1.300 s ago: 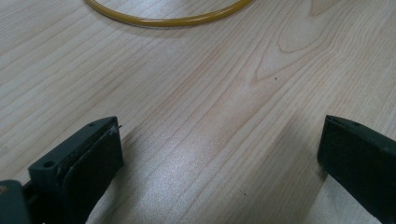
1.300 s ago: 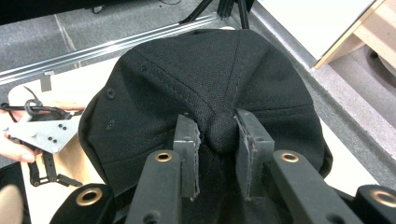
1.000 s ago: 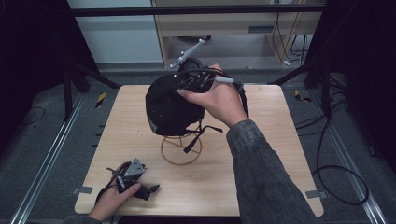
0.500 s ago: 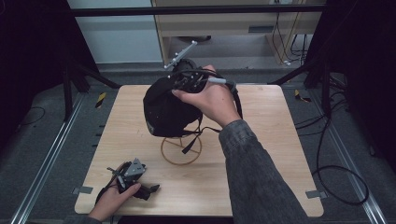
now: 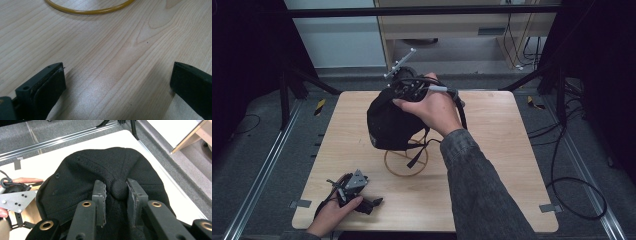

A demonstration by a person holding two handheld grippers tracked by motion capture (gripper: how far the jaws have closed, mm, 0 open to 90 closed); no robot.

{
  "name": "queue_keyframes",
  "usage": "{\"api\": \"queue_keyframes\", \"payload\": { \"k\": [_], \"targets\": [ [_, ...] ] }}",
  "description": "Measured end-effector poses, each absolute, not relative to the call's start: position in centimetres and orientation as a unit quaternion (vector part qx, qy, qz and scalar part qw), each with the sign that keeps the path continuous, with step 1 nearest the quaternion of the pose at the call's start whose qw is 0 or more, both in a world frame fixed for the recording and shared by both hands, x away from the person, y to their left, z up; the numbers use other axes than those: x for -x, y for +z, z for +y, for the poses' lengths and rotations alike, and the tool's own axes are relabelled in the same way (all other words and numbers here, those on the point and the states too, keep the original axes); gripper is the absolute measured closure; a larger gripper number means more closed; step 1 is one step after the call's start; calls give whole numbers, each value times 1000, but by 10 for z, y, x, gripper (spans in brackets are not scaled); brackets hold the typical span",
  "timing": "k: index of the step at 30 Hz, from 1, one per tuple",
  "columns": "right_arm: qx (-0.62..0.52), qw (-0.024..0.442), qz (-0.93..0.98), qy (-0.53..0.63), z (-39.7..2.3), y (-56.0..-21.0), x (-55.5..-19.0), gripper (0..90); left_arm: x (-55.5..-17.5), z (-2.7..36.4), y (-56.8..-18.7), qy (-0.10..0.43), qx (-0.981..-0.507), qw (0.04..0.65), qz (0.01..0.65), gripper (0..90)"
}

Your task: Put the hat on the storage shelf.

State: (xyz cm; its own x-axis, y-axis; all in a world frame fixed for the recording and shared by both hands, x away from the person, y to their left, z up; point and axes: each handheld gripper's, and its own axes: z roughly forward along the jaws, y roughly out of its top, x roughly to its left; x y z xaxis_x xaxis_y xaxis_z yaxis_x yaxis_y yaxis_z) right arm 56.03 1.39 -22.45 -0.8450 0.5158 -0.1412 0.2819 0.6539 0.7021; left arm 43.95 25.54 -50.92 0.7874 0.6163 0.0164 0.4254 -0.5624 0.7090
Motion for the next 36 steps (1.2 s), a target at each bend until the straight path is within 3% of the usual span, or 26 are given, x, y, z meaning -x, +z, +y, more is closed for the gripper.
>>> {"api": "queue_keyframes", "payload": {
  "k": [19,36],
  "targets": [
    [-236,163,891,352,15,-230,-567,661,-439,255,-509,132,-874,360,297,0],
    [-234,161,880,380,4,-220,-556,672,-439,256,-509,133,-875,360,297,0]
  ]
}}
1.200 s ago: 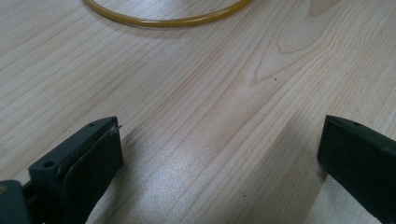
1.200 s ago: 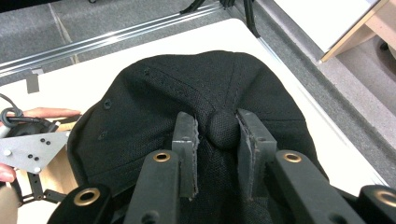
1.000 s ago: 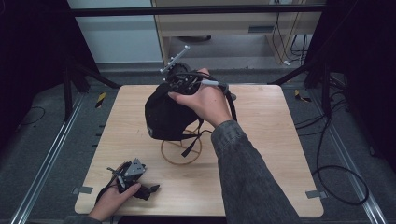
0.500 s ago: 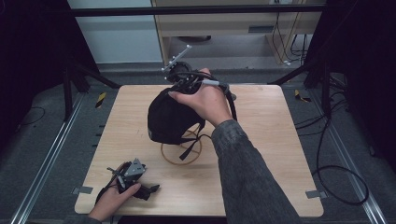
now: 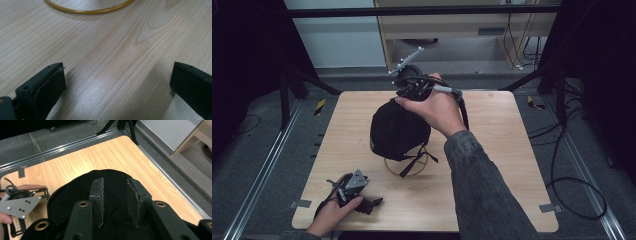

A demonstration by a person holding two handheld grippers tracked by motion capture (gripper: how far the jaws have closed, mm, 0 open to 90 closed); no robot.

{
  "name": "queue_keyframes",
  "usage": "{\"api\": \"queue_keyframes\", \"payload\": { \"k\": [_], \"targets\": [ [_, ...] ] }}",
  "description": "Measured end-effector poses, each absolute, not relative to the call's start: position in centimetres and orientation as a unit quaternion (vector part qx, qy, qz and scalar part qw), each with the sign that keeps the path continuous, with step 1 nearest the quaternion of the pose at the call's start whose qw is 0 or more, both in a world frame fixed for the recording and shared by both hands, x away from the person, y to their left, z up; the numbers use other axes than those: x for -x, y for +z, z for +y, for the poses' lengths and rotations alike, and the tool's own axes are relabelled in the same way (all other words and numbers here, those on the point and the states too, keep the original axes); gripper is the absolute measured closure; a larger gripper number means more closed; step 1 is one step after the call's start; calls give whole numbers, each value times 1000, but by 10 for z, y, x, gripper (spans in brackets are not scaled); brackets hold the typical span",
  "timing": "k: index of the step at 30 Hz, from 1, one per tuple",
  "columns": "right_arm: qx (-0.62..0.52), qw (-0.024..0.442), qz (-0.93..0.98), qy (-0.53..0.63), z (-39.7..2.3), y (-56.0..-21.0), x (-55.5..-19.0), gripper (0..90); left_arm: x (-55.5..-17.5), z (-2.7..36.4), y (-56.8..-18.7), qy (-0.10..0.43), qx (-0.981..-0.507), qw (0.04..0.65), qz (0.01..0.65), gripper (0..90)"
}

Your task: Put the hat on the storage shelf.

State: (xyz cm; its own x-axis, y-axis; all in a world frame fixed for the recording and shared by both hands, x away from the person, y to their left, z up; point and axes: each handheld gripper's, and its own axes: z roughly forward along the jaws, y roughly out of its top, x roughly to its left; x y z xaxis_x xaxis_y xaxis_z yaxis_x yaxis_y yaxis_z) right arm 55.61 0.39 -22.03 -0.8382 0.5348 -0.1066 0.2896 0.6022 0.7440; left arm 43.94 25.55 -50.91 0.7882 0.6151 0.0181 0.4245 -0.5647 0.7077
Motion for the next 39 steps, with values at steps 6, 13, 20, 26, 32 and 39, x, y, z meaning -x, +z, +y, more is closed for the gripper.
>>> {"api": "queue_keyframes", "payload": {
  "k": [6,13,20,26,32,39],
  "targets": [
    [-233,161,878,386,-1,-219,-552,675,-439,256,-509,133,-874,360,297,0],
    [-234,161,872,397,-11,-219,-547,674,-439,256,-509,132,-874,360,297,0],
    [-238,163,868,405,-20,-221,-541,646,-439,256,-509,132,-874,360,297,0],
    [-246,167,863,408,-28,-225,-535,549,-439,256,-509,132,-875,360,297,0],
    [-256,176,858,410,-36,-227,-530,401,-439,256,-509,132,-874,360,297,0],
    [-283,202,844,409,-46,-231,-526,169,-439,256,-509,133,-874,360,297,0]
  ]
}}
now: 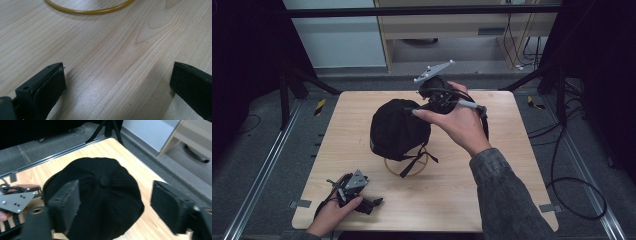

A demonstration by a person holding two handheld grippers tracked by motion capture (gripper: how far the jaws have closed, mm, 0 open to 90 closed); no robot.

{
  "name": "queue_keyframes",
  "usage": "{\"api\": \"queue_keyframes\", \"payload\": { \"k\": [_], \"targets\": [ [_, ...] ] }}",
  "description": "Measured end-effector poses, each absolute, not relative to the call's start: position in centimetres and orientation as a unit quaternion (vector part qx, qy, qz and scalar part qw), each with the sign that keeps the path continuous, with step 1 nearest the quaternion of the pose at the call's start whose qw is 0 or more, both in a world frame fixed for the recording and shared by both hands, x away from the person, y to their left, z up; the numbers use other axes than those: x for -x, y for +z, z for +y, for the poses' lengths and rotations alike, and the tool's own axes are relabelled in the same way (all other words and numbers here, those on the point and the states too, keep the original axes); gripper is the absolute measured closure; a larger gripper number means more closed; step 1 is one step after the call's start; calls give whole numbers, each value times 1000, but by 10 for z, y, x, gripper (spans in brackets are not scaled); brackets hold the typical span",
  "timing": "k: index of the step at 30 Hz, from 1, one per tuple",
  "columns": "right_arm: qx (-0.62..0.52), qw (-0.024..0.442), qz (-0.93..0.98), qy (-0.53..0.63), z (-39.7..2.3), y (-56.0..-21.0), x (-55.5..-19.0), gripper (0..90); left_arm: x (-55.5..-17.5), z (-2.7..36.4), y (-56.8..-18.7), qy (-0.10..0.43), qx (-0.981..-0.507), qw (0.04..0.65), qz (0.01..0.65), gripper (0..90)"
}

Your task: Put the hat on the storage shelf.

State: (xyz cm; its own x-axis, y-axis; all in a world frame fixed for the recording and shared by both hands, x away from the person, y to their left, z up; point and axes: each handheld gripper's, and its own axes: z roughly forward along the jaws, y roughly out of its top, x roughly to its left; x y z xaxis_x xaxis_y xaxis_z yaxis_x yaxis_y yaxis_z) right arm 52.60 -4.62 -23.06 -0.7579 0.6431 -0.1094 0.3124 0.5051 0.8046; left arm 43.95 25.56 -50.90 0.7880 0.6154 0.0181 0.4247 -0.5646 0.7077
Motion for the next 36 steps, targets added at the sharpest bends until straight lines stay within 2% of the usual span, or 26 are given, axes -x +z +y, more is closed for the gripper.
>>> {"api": "queue_keyframes", "payload": {
  "k": [4,11,18,19,36],
  "targets": [
    [-294,216,835,411,-53,-234,-524,81,-439,256,-509,133,-875,359,297,0],
    [-302,247,825,409,-73,-242,-517,59,-439,256,-509,132,-874,360,298,0],
    [-318,254,816,411,-97,-252,-508,60,-439,255,-509,134,-874,360,297,0],
    [-322,258,815,406,-105,-256,-506,81,-439,255,-509,133,-874,361,298,0],
    [-338,263,818,385,-138,-295,-490,100,-439,255,-509,134,-874,361,297,0]
  ]
}}
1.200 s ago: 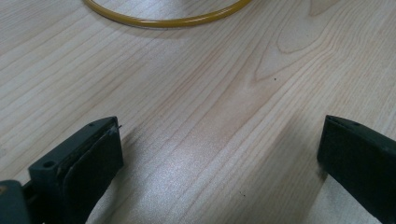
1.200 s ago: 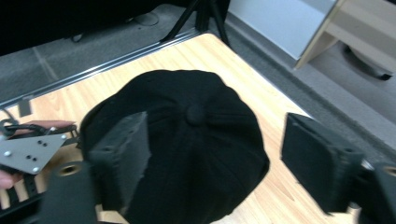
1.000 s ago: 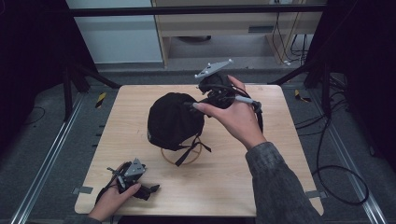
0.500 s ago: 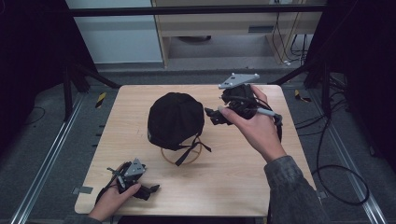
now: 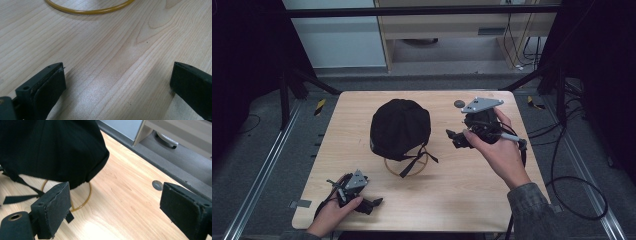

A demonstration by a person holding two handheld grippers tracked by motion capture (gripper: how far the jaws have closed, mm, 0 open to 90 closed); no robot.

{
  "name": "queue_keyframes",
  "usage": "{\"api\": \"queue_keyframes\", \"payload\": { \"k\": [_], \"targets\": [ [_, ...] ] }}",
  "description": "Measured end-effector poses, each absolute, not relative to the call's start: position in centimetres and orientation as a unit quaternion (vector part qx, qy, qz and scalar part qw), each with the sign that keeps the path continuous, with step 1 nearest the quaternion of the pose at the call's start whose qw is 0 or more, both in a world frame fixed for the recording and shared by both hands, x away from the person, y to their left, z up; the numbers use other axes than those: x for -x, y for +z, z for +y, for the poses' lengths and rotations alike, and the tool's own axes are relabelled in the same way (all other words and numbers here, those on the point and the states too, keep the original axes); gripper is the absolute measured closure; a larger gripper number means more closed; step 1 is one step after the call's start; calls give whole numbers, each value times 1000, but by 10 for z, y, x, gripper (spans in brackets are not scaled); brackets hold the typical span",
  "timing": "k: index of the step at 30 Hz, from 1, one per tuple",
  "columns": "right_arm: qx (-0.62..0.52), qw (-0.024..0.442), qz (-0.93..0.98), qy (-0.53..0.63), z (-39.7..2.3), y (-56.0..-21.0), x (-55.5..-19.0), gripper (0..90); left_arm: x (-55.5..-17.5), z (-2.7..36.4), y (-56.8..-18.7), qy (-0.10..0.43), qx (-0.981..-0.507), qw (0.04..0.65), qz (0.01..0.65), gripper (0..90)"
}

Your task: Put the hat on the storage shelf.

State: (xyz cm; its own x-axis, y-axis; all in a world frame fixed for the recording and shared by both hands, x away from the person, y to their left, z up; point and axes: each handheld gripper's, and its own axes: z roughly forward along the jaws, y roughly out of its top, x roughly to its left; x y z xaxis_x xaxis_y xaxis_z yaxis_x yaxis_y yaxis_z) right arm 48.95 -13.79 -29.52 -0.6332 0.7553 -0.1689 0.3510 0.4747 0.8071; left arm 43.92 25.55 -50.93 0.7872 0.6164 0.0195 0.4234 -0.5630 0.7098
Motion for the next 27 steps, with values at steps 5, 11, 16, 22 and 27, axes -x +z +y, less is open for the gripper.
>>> {"api": "queue_keyframes", "payload": {
  "k": [5,11,16,22,27],
  "targets": [
    [-347,265,814,383,-147,-310,-486,102,-439,256,-509,133,-875,359,297,0],
    [-364,258,809,383,-154,-334,-484,102,-439,256,-509,133,-875,359,297,0],
    [-382,240,810,376,-158,-364,-484,104,-439,256,-509,133,-875,359,297,0],
    [-412,207,810,362,-161,-422,-482,105,-439,256,-509,133,-875,359,297,0],
    [-434,184,814,338,-159,-470,-482,106,-439,256,-509,133,-875,359,297,0]
  ]
}}
